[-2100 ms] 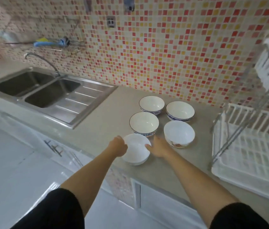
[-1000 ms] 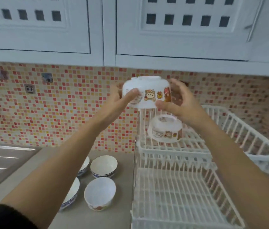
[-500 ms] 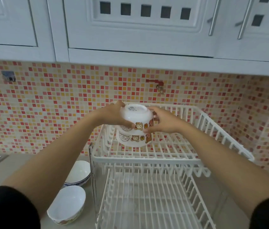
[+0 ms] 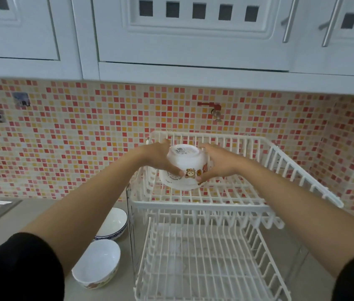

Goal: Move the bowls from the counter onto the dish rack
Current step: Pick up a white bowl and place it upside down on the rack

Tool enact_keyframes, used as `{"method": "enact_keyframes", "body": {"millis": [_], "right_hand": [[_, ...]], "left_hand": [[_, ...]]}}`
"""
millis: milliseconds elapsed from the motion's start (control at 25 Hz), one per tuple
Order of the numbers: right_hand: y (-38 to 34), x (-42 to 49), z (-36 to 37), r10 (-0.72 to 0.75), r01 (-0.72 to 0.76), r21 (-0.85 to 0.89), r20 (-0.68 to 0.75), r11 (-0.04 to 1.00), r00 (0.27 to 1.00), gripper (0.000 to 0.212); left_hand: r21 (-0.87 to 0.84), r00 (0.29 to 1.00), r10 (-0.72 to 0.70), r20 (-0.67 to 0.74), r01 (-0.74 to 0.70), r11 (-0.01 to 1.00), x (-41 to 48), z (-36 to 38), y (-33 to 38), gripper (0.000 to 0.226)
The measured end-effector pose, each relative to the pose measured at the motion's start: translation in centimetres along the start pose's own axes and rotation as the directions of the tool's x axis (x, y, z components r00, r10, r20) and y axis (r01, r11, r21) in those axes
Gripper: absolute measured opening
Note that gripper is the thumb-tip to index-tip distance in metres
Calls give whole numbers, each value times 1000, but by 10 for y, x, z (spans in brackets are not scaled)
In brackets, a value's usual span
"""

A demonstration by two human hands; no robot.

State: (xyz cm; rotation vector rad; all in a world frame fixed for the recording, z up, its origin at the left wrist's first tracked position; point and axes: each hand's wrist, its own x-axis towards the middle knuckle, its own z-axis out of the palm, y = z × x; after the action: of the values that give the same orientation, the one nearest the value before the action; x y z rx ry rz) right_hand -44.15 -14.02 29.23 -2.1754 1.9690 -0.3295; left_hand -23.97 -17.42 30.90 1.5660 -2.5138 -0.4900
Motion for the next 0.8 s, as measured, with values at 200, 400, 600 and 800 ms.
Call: {"method": "enact_keyframes", "body": {"millis": [200, 400, 600, 800], "right_hand": [[-68, -16, -17, -85, 91, 22, -184, 996, 979, 92], [-187, -15, 4, -239, 297, 73, -428, 952, 872, 62], [-276, 23, 79, -121, 205, 181, -391, 962, 912, 62], [-262, 47, 206, 176, -127, 312, -135, 941, 975, 62]], "left_hand": [[-10, 969, 91, -229, -95, 995, -38, -39, -23, 83], [-68, 896, -13, -444, -19, 997, -92, -68, -106, 48], [-80, 912, -216, -348, 201, 976, -124, -44, -195, 44], [-133, 928, -342, -146, 324, 937, -135, 49, -259, 34]]}}
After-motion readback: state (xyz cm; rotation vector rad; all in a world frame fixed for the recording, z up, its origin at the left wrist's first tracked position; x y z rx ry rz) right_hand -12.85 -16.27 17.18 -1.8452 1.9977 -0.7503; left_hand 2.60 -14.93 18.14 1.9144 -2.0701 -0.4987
